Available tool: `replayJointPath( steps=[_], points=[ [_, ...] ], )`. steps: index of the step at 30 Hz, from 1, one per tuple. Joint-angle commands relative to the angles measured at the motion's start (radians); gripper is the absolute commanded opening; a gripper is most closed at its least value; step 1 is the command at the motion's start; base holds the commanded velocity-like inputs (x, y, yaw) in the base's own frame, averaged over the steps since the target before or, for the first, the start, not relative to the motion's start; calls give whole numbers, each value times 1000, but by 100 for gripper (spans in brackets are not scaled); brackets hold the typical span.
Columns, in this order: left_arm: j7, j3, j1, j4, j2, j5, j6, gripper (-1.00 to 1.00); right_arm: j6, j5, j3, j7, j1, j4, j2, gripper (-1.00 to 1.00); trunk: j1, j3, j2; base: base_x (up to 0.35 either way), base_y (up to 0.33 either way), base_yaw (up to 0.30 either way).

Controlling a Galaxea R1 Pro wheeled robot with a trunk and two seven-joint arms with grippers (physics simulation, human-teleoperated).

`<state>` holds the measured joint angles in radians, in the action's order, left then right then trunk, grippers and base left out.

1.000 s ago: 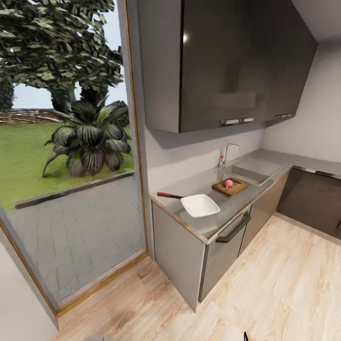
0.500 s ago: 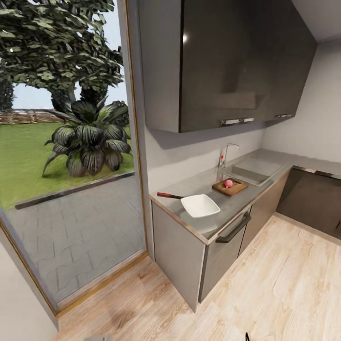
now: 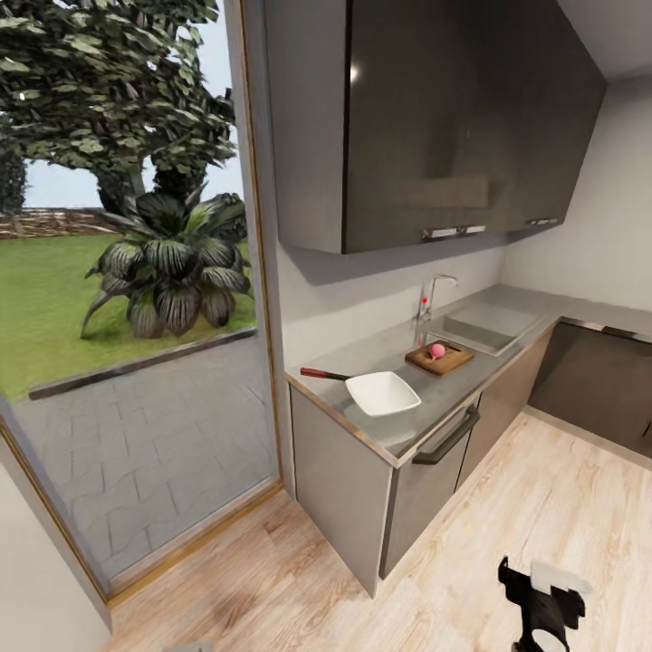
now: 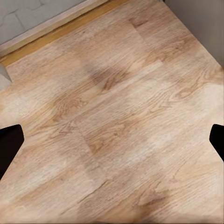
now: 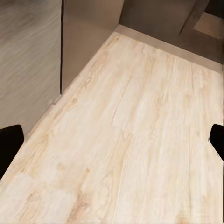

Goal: In the kitchen, take the Vidalia onion out of the sink, dice it on the chopping board with the paring knife, put the diced onion into the bowl on the countertop, then place both the paring knife and the chopping board into the sink.

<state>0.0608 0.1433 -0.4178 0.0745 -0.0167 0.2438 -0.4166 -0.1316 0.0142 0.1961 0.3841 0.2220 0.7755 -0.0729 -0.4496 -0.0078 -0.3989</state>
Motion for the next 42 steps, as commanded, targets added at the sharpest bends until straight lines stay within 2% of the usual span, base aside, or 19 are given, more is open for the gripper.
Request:
replayJointPath(
  steps=[1,5,9,11,13,16,18,21,22,24,25,26,27,28,33,38,39,41,42],
  points=[
    [1,9,-1,4,1,6,-3,100,71,1,0,8,0,83,0,100,0,-1,-1,0,0,0],
    [0,9,-1,4,5,6,0,100,243,1,0,29,1,326,-1,100,0,-1,-1,0,0,0],
    [-1,9,-1,4,7,6,1,100,370,1,0,62,1,518,-1,100,0,-1,-1,0,0,0],
    [-1,9,-1,4,7,6,1,100,492,1,0,107,3,674,-1,100,0,-1,-1,0,0,0],
    [-1,9,-1,4,7,6,1,100,583,1,-4,147,27,774,-2,100,0,-1,-1,0,0,0],
    [-1,9,-1,4,8,6,1,100,676,23,-33,178,125,816,-3,100,0,-1,-1,0,0,0],
    [-1,9,-1,4,8,6,1,100,737,41,-55,184,188,822,-3,100,0,-1,-1,0,0,0],
    [-1,9,-1,4,9,6,1,100,856,60,-93,189,329,824,1,100,0,-1,-1,0,0,0],
    [-1,9,-1,4,9,6,1,100,873,62,-101,189,353,824,2,100,0,-1,-1,0,0,0],
    [-1,9,-1,4,9,6,1,100,935,65,-141,189,451,817,7,100,0,-1,-1,0,0,0],
    [-1,9,-1,4,9,6,1,100,950,65,-152,189,476,812,10,100,0,-1,-1,0,0,0],
    [-1,9,-1,4,9,6,1,100,976,66,-174,189,524,797,18,100,0,-1,-1,0,0,0],
    [-2,9,-1,4,11,6,1,100,1004,66,-196,190,586,760,39,100,0,-1,-1,0,0,0],
    [-2,9,-1,4,12,6,1,100,1014,66,-204,189,619,723,60,100,0,-1,-1,0,0,0],
    [-1,9,-1,4,13,6,1,100,1022,66,-218,188,720,562,156,100,0,-1,-1,0,0,0],
    [-1,9,-1,4,14,6,1,100,1022,64,-220,187,786,466,221,100,0,-1,-1,0,0,0],
    [-1,9,-1,4,14,6,1,100,1022,64,-220,186,801,435,243,100,0,-1,-1,0,0,0],
    [-1,9,-1,4,14,6,1,100,1021,59,-220,184,816,383,247,100,0,-1,-1,0,0,0],
    [0,10,-1,4,14,6,1,100,1016,1,-220,183,824,340,247,100,0,-1,-1,17,0,0]
  ],
)
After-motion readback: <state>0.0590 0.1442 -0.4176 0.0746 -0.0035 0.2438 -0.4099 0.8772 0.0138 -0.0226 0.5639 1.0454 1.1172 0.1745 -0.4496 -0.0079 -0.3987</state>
